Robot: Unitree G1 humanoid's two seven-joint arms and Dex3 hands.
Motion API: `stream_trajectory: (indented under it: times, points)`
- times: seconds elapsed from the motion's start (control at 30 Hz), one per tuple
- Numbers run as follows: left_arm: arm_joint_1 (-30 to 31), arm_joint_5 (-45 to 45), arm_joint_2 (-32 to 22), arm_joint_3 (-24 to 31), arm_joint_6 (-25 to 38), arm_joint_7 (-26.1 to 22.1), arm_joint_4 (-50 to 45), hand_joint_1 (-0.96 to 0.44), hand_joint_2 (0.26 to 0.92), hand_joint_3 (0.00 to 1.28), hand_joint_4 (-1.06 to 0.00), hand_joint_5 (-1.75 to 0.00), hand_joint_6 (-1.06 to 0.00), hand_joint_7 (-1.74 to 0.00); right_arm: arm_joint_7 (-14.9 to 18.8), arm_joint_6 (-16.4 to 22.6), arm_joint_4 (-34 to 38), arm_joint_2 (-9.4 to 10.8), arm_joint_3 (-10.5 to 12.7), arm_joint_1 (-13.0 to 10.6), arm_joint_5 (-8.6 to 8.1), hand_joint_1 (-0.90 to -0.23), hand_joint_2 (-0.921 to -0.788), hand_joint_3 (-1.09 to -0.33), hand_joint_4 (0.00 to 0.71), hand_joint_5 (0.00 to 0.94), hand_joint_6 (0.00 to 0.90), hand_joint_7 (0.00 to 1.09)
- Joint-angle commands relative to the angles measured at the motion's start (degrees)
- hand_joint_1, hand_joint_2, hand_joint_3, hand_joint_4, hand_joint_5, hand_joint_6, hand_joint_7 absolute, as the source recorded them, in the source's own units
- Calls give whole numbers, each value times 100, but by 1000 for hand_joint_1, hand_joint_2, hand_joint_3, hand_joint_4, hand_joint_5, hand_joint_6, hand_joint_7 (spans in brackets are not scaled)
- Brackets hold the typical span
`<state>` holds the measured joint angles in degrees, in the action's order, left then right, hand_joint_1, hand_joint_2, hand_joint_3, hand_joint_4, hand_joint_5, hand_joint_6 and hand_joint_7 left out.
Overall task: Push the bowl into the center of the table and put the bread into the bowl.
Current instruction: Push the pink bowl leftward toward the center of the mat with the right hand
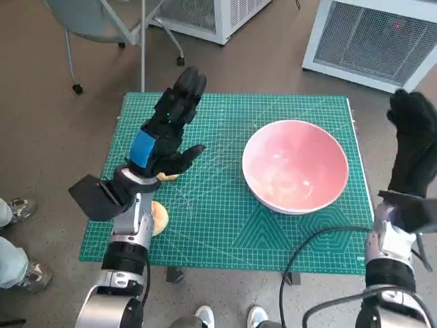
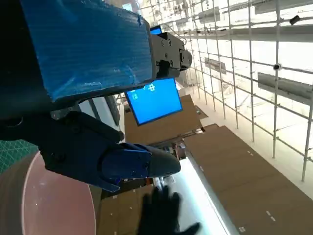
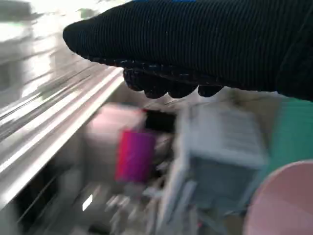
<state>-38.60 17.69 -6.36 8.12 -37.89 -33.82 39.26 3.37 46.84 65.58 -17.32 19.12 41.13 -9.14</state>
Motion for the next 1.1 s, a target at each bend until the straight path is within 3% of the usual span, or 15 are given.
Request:
stream_trajectory:
  times: [0.03, 0.23, 0.77, 1.1]
  points:
    - [61, -7, -35, 17, -4, -39, -10, -636, 921, 313, -7, 0, -151, -39, -93, -388, 513, 171, 59, 27, -24, -610, -921, -889, 130, 3, 20, 460]
    - [80, 30, -66, 35, 29, -89, -32, -642, 921, 312, -7, 0, -150, -37, -138, -761, 742, 289, 26, 80, 41, -625, -921, -867, 143, 7, 42, 447]
    - [176, 71, -207, 111, 85, -158, -186, -640, 921, 303, 1, 1, -130, -23, 318, -1558, 956, 886, 372, 355, -301, -642, -921, -839, 150, 1, 103, 342]
    - [409, 23, -285, 128, 90, -49, -499, -640, 921, 298, 1, 1, -133, -22, 468, -1863, 1009, 1196, 512, 568, -353, -640, -921, -832, 149, 0, 123, 311]
